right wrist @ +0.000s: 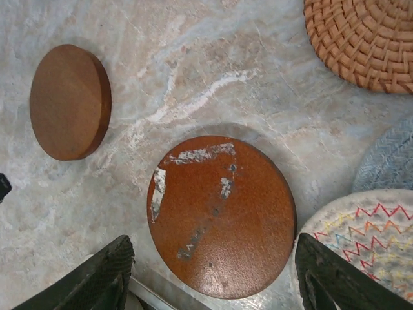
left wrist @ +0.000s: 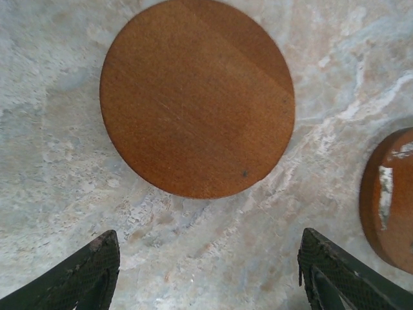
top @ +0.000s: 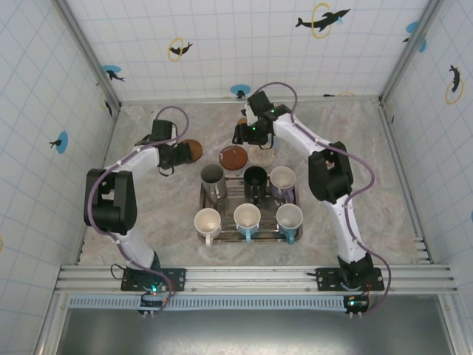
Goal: Place the cup by the coaster
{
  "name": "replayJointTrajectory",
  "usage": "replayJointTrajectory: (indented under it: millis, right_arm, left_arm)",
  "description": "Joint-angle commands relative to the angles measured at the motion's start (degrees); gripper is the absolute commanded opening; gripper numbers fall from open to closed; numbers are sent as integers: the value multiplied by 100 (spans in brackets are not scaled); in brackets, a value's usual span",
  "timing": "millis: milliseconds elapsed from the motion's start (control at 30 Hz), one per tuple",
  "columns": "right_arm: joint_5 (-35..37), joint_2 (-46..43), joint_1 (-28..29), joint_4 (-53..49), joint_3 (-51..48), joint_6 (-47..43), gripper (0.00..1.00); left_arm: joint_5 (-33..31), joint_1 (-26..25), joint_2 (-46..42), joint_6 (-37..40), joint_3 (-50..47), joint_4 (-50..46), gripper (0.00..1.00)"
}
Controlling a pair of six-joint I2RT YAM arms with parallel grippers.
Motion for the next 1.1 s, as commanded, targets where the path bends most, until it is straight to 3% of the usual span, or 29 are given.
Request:
replayJointTrajectory:
  millis: [0,633,1067]
  right_arm:
    - [71,233,2,-330,416,-91,68]
    - [117,518,8,-804,522,-328,69]
    - [-50,723,12,-937,535,-406,69]
  left_arm:
    - [125,22,283,-89,-66,115,73]
    - [289,36,1030,34,390,229,73]
    - [548,36,744,-19,477,253,72]
